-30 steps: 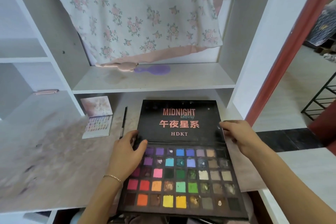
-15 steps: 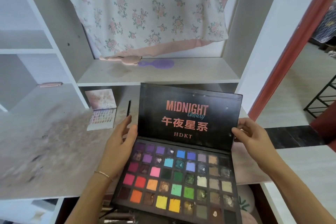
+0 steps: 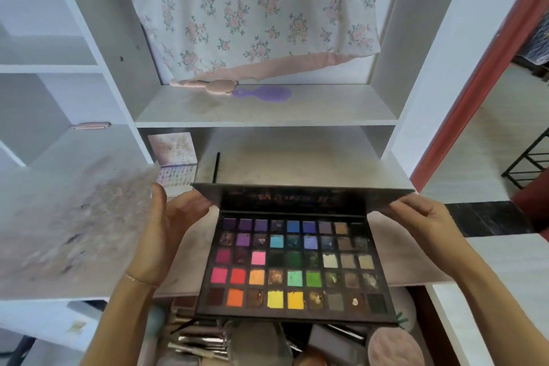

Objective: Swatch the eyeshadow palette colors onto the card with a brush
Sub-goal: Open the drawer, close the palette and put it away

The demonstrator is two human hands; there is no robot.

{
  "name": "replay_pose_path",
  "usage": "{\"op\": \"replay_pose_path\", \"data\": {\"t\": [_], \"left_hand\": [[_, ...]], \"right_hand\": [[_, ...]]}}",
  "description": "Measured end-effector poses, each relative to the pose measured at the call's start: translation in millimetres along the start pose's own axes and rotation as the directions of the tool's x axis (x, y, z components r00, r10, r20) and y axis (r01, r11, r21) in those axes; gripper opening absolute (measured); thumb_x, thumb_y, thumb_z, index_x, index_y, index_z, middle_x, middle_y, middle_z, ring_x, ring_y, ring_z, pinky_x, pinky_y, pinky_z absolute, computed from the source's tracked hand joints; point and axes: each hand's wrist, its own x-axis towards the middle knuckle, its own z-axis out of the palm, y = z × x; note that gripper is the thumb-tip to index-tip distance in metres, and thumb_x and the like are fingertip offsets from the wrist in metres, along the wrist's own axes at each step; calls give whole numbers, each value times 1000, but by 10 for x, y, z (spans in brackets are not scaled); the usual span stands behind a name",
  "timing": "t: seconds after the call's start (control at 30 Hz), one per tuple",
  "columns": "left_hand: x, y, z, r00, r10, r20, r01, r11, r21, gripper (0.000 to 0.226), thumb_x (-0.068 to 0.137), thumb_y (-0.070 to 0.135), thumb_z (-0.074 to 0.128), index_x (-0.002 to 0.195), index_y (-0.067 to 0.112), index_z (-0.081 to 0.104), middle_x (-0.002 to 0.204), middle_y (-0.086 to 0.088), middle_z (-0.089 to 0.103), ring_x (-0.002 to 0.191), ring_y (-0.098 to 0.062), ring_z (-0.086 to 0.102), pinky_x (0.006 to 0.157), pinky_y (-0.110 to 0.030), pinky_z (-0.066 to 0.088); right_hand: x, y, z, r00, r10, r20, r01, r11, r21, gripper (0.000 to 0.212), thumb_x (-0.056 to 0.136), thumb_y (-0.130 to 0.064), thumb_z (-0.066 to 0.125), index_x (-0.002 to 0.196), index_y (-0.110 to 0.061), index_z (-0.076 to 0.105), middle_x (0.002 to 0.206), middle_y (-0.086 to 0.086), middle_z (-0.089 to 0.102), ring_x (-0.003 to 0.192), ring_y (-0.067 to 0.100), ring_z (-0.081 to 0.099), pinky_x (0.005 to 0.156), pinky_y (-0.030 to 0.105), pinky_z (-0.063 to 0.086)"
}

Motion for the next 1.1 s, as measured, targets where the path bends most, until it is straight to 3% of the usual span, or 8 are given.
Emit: {"op": "replay_pose_path", "data": {"t": [0.1,0.17,0.27,0.37,0.5,0.67,0.8,1.1], "left_hand": [[-59,76,-31,995,-99,-28,101,994,40,66,96,49,21,113,-2,59,127,-24,53,115,-23,56,93,-30,43],[-123,69,-81,993,-58,104,30,967,253,55,81,59,50,112,14,61,117,-7,65,109,-13,60,98,-27,44],[-231,-82,-154,989,-82,127,-8,811,585,20,83,42,61,102,38,61,108,19,64,105,5,55,96,-20,43],[-300,-153,-12,985,29,170,-156,579,800,38,75,50,52,111,37,57,120,22,48,110,10,38,95,-10,27],[-454,-267,107,978,99,185,-209,449,869,57,78,58,40,120,23,57,131,13,44,123,-5,33,106,-27,26],[-610,-313,163,971,236,-23,-91,459,884,34,80,30,58,107,11,65,111,-4,60,104,-20,51,89,-29,39],[-857,-273,168,915,294,-276,82,535,841,11,80,19,66,90,16,66,82,6,54,73,-10,52,61,-17,39],[-1206,-326,202,906,-263,-333,392,819,419,11,88,35,52,80,32,59,74,16,65,73,9,60,52,-1,40]], "right_hand": [[-149,39,39,998,39,42,-42,997,72,23,84,-32,50,96,-25,68,97,-4,72,100,13,64,88,33,51],[-217,33,113,999,41,9,-42,998,47,21,86,-29,49,96,-26,68,94,-9,73,97,6,64,82,29,53],[-255,39,206,998,6,-56,-12,994,-108,20,90,-15,52,94,-30,66,93,-18,70,92,-9,59,81,14,42],[-234,52,340,999,-3,-46,-12,948,-317,24,91,-22,52,112,-33,56,113,-15,57,103,-4,50,90,17,35],[-89,41,582,995,-79,64,102,771,-629,38,92,-26,49,128,-14,51,135,4,49,128,19,38,108,30,24],[-21,-72,819,966,-169,197,260,621,-739,39,91,-35,46,125,-16,53,119,3,54,112,18,45,95,30,33],[-152,-100,817,960,-158,230,278,616,-737,44,89,-34,50,127,-12,51,118,6,53,110,19,42,92,29,33],[-603,-126,939,964,-236,127,246,593,-767,44,82,-36,45,113,-10,62,101,14,62,94,33,55,79,43,43]]}}
